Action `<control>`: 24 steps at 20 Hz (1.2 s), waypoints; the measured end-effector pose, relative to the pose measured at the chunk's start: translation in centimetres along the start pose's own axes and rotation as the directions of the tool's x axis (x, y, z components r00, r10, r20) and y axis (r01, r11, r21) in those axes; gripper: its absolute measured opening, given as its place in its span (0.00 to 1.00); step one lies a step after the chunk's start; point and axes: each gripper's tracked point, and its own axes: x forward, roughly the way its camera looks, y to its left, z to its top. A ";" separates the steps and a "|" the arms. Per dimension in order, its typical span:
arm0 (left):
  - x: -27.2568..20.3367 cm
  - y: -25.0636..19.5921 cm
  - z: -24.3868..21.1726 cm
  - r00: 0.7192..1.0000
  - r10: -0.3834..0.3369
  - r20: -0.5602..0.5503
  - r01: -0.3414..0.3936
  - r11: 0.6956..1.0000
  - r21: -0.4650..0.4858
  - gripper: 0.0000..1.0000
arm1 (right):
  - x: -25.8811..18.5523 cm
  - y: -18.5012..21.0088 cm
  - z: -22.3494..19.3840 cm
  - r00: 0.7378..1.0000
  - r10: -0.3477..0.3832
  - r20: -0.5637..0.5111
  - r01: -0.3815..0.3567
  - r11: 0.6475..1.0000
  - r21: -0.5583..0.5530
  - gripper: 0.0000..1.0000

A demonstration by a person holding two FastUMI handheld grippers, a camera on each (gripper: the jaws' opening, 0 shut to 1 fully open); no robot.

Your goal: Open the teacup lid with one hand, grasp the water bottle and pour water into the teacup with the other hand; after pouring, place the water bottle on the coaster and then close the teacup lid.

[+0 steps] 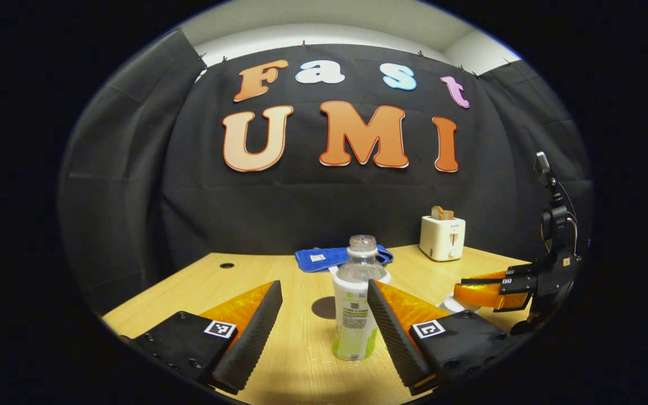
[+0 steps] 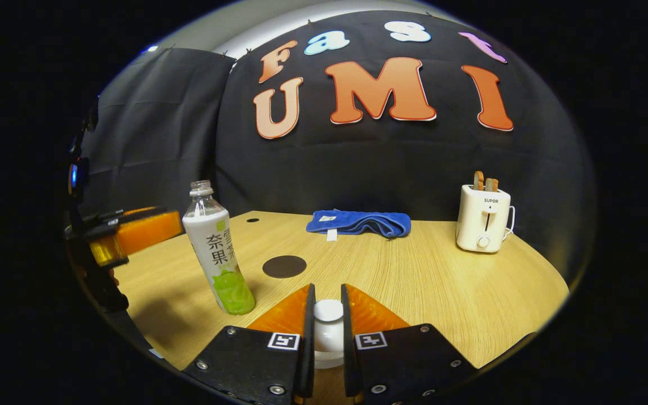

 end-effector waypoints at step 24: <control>3.6 -2.1 -8.6 0.980 -0.030 -0.196 0.041 0.998 0.053 0.65 | -3.3 -3.7 3.5 0.991 -0.081 0.105 0.077 0.996 0.043 0.21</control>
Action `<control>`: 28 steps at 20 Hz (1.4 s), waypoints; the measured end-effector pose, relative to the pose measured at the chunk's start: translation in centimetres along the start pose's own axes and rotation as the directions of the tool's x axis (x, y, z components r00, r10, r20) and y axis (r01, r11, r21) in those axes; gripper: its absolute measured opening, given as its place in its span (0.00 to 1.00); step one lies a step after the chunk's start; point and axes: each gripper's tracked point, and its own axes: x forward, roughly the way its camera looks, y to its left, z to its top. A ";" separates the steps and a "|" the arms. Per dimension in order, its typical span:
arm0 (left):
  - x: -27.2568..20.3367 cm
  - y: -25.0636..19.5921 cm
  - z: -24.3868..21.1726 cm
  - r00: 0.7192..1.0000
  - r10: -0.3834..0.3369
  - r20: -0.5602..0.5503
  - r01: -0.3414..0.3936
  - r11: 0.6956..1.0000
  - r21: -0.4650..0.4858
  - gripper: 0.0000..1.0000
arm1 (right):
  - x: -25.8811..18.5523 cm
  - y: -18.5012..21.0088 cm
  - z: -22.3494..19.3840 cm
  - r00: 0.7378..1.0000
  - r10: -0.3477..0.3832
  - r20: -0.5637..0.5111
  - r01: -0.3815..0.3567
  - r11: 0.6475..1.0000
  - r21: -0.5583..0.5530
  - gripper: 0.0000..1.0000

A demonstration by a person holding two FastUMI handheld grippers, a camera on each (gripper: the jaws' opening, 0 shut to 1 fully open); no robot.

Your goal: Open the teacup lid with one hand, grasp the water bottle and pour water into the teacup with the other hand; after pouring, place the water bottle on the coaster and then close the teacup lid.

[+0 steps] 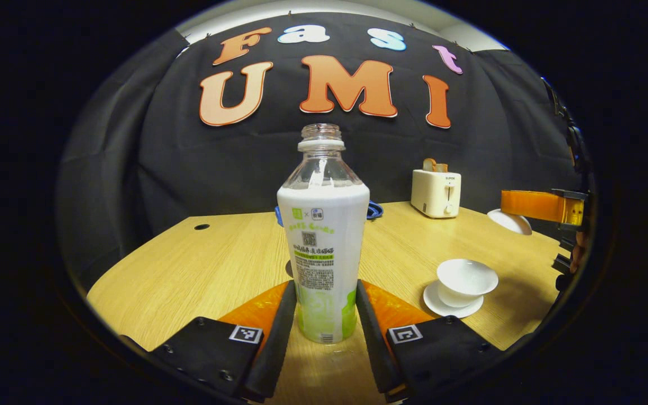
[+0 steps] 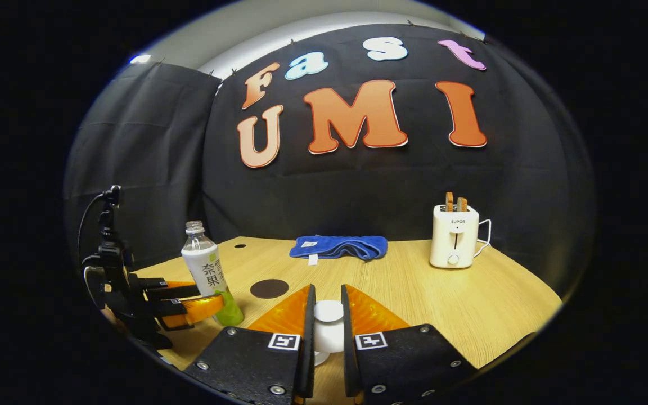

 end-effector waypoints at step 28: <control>0.0 -0.7 -1.1 0.994 0.095 -0.057 -0.007 0.566 0.825 0.64 | -2.3 -4.4 0.5 0.996 -0.077 0.032 0.077 0.997 0.019 0.22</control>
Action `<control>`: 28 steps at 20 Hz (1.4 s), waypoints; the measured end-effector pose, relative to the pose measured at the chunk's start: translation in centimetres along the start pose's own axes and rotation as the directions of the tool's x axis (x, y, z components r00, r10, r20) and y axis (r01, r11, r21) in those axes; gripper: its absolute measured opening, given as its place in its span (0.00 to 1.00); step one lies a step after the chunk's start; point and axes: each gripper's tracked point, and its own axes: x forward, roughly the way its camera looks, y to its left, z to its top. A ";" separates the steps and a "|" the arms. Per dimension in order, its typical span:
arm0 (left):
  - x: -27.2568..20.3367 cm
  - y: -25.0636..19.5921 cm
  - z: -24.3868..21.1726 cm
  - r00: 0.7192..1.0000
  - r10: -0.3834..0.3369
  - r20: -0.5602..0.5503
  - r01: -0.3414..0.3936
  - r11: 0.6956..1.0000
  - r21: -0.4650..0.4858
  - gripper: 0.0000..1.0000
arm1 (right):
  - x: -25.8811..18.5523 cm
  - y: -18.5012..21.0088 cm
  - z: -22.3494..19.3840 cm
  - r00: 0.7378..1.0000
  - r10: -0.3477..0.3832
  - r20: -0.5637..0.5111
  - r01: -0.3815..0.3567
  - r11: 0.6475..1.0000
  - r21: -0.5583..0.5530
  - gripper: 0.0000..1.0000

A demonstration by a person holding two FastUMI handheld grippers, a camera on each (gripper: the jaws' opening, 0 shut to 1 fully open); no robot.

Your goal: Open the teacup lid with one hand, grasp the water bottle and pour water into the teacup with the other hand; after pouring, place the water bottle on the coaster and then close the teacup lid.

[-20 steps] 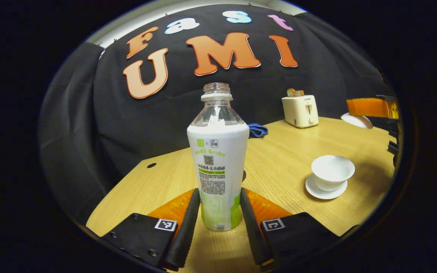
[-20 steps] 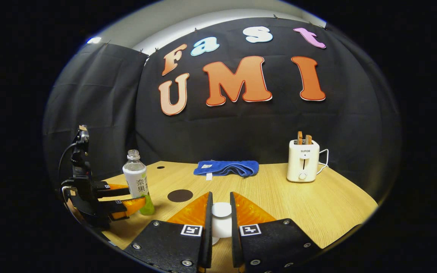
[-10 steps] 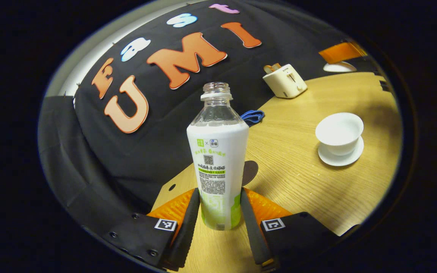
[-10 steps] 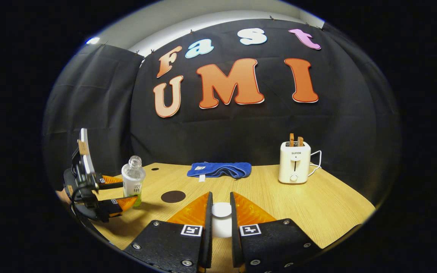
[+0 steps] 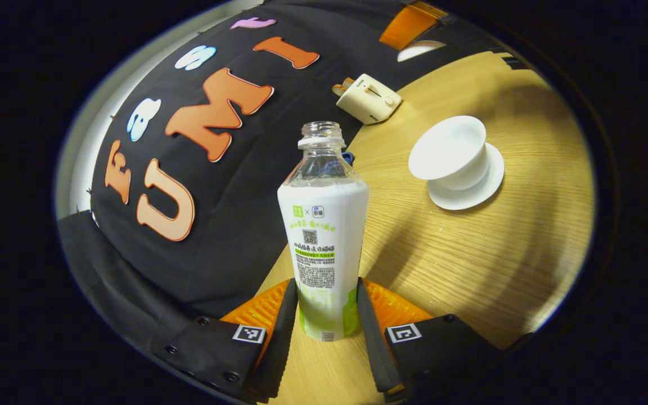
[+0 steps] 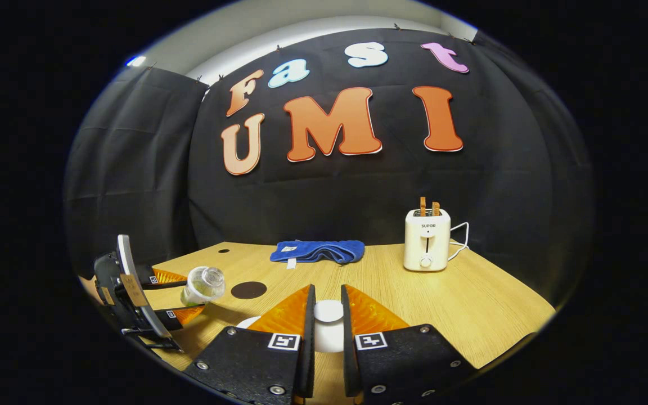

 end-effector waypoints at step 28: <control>-0.7 1.8 3.9 0.982 0.134 0.130 -0.185 0.788 0.587 0.61 | -0.9 -1.7 -0.6 1.000 -0.026 0.008 0.026 1.000 0.004 0.22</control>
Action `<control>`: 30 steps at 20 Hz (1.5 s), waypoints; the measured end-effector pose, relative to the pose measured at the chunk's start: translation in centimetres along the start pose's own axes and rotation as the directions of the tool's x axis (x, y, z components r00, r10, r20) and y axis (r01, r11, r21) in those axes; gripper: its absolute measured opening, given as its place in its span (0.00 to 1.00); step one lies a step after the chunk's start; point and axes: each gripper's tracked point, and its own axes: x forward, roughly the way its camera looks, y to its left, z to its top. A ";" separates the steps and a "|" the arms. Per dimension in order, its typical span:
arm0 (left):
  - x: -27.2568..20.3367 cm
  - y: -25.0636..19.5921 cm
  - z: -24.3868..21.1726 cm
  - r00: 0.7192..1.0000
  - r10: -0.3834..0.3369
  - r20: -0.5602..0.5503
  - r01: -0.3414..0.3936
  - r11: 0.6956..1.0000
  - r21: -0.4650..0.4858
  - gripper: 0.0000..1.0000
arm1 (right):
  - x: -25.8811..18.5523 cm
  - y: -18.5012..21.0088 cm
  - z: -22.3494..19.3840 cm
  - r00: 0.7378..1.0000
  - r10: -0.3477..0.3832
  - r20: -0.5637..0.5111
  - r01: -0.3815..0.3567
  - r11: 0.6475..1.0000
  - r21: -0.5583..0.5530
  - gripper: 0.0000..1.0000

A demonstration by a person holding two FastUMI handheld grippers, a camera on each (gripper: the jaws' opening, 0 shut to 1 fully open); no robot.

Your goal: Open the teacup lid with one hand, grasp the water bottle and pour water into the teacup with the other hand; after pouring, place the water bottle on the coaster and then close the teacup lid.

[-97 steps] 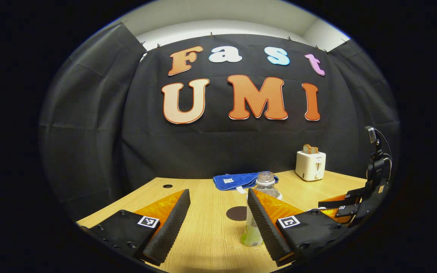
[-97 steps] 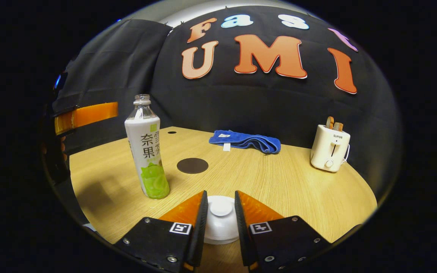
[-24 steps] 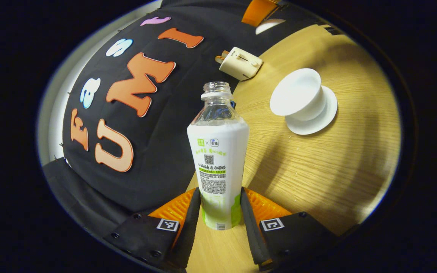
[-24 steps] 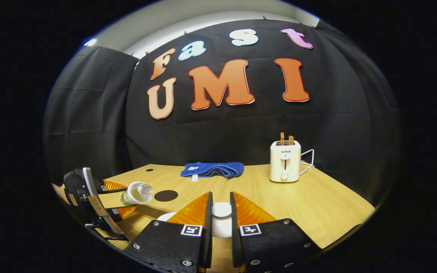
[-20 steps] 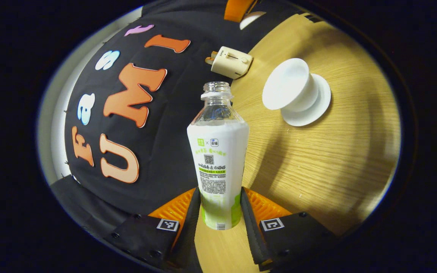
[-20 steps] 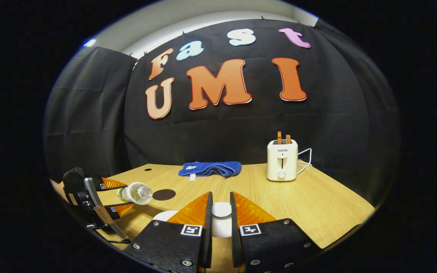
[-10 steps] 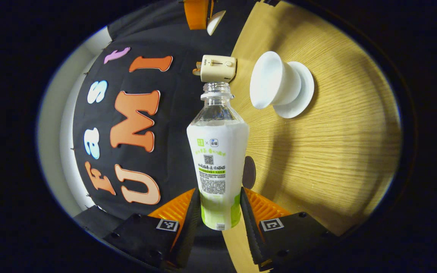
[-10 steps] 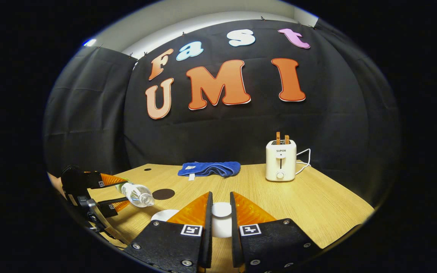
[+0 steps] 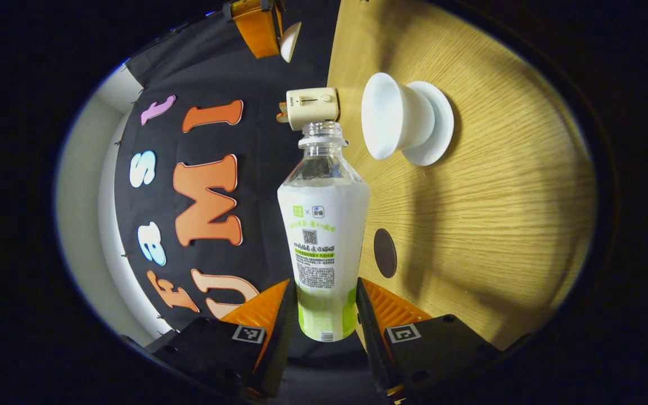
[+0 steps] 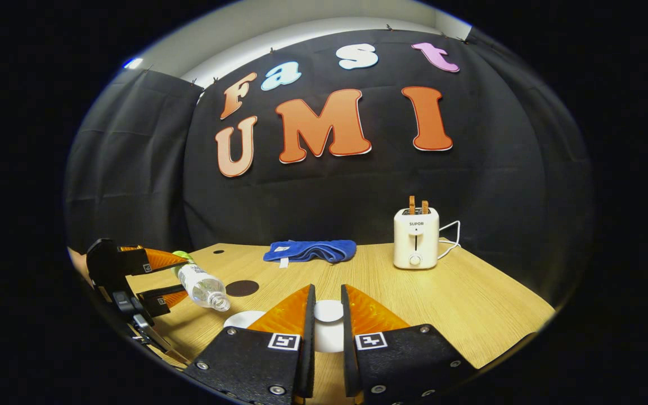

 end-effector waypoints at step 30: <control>1.0 1.4 0.2 0.998 0.062 -0.009 -0.058 0.979 0.197 0.64 | -0.1 1.2 -0.5 1.000 0.029 0.008 -0.029 1.000 -0.007 0.22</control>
